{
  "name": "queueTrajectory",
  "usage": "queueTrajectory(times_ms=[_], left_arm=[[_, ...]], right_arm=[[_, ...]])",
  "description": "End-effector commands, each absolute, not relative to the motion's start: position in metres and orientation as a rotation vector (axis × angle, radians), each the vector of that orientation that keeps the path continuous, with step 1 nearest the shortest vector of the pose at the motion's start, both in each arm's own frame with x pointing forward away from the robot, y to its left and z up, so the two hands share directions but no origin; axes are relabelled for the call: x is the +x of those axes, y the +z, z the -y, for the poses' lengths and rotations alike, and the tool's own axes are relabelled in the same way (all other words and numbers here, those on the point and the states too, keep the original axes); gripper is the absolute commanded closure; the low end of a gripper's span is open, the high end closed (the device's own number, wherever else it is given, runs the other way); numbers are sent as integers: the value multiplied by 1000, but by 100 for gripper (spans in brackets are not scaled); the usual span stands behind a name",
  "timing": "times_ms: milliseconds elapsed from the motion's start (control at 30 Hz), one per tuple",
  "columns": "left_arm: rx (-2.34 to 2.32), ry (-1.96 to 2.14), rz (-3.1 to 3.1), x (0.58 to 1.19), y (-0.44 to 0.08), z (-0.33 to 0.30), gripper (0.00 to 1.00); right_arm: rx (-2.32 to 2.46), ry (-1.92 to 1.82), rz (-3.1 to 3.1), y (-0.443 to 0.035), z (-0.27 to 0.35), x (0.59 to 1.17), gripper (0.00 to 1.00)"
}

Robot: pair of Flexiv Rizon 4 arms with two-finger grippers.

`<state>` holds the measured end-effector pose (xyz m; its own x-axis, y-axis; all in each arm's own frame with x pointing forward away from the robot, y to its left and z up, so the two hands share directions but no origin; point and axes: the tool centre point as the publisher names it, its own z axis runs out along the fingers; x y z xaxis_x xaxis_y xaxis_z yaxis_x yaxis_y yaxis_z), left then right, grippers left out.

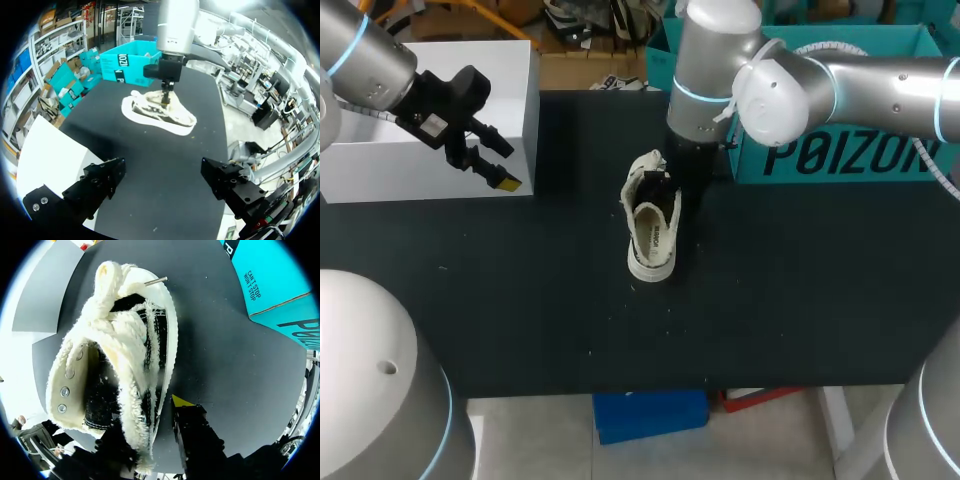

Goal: Take the shoe out of the shoebox, open the shoe tongue, remove and reinsert the insole, then place the shoe into the shoebox

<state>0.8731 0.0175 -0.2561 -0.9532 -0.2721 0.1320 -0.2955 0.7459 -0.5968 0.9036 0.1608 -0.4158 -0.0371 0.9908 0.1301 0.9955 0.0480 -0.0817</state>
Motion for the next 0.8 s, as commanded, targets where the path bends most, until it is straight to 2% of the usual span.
queueTrajectory(times_ms=[33, 733, 800], left_arm=[[475, 999, 2906, 872, -256, -17, 0], [475, 999, 2906, 872, -256, -17, 0], [475, 999, 2906, 872, -256, -17, 0]], right_arm=[[-2069, -42, 2159, -418, -161, 906, 100], [-2069, -42, 2159, -418, -161, 906, 100], [-2071, -48, 2198, -404, -158, 904, 100]])
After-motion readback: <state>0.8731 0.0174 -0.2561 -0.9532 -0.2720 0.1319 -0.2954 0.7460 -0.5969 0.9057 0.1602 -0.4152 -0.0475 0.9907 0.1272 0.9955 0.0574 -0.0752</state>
